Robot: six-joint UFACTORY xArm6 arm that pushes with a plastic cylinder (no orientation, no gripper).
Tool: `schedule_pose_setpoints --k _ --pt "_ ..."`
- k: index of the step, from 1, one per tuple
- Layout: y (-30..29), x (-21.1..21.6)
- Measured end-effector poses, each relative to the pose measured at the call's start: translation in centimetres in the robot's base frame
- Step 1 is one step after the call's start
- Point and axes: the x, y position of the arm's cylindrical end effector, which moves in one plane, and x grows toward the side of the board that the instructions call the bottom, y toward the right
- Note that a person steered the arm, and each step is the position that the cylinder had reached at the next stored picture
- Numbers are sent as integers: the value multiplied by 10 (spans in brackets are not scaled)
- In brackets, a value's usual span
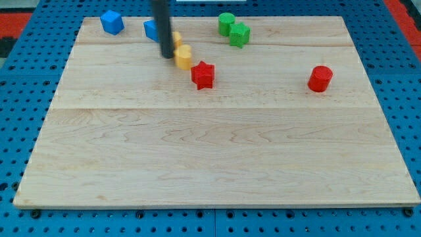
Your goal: Place the yellow heart in between red blocks
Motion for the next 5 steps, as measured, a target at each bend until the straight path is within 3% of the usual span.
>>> schedule_pose_setpoints --k 1,3,5 --pt "63 -1" --pt "-4 16" --pt "93 29"
